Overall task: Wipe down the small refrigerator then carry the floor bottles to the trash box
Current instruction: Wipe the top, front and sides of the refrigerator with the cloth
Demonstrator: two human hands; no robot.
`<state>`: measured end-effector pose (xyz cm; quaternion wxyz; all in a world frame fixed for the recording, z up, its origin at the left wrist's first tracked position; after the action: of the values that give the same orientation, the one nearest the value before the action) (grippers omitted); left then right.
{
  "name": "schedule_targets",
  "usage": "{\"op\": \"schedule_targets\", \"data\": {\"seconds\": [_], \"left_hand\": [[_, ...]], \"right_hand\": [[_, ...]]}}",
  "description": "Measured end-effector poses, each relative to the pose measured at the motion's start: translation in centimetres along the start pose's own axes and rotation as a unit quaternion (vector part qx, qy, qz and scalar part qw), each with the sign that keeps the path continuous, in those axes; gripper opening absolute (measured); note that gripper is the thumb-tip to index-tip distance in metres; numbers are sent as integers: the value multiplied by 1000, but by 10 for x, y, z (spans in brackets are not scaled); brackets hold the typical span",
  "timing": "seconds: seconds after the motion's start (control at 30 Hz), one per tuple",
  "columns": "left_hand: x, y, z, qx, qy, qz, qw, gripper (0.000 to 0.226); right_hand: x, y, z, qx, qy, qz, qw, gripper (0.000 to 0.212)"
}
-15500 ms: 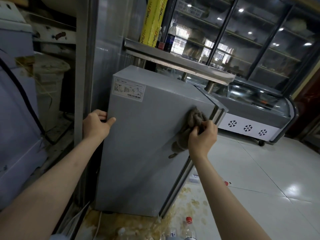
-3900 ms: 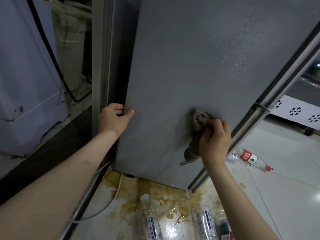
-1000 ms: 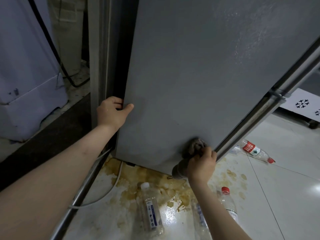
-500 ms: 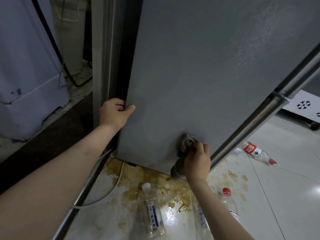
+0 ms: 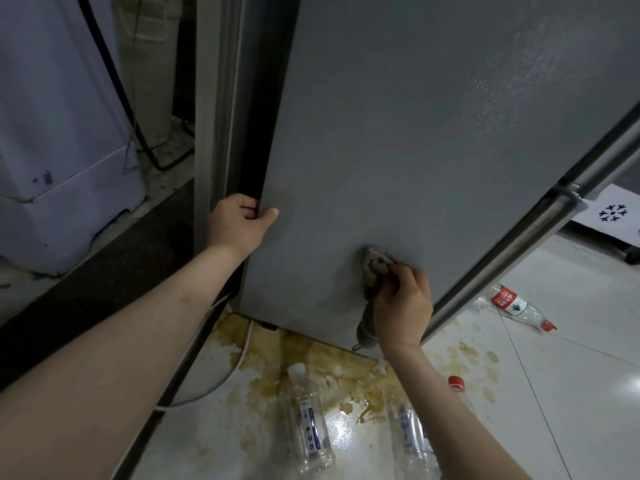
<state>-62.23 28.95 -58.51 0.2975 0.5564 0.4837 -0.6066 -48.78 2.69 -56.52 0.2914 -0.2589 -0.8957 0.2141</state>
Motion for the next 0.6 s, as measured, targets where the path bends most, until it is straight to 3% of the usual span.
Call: {"op": "schedule_targets", "data": {"seconds": [0.13,0.3,0.4,0.6], "left_hand": [[3,1,-2,0,2,7,1000,41],[4,1,-4,5,0,6,1000,41],[4,1,-3,6,2,6,1000,39],[5,1,-6,4,8,1,1000,38]], "right_hand": [[19,-2,-9,-26,-16,-25,999,19],[22,17,7,42,-158,60,985,17],[16,22,12,64,-145,57,986,19],[33,19,-2,31,-132,-3,991,24]]}}
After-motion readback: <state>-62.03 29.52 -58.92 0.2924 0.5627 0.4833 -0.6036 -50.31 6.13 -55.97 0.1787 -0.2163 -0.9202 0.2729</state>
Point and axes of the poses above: each hand's wrist, its own z-axis away from the middle knuckle, its own y-axis out of the palm, x = y × z, the point moved 8 cm from there along -z, towards the middle knuckle, and after that the axes turned 1 degree about -x, right-handed, at the moved point
